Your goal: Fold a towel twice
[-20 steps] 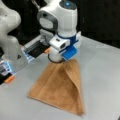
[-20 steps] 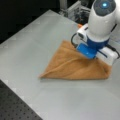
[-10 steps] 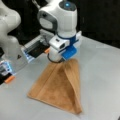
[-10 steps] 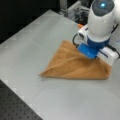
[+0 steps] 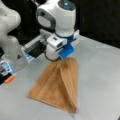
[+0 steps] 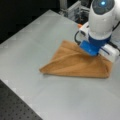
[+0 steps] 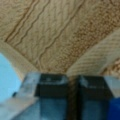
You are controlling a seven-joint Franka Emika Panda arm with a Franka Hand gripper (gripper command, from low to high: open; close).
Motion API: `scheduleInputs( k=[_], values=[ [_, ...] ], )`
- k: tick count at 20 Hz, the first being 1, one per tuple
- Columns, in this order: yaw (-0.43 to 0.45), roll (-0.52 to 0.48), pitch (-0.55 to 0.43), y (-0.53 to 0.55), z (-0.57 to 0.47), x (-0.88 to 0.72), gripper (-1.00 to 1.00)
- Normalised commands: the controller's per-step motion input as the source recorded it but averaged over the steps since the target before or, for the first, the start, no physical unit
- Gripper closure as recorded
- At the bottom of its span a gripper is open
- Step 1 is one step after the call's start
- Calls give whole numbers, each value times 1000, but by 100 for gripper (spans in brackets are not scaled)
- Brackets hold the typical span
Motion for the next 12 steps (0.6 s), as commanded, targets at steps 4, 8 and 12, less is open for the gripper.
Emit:
scheduleInputs(
  k=[4, 8, 12],
  values=[
    [-111, 104, -87, 57, -58, -469, 100],
    [-152, 77, -111, 101, -85, -433, 100],
    [-221, 54, -131, 181, -103, -393, 100]
  ],
)
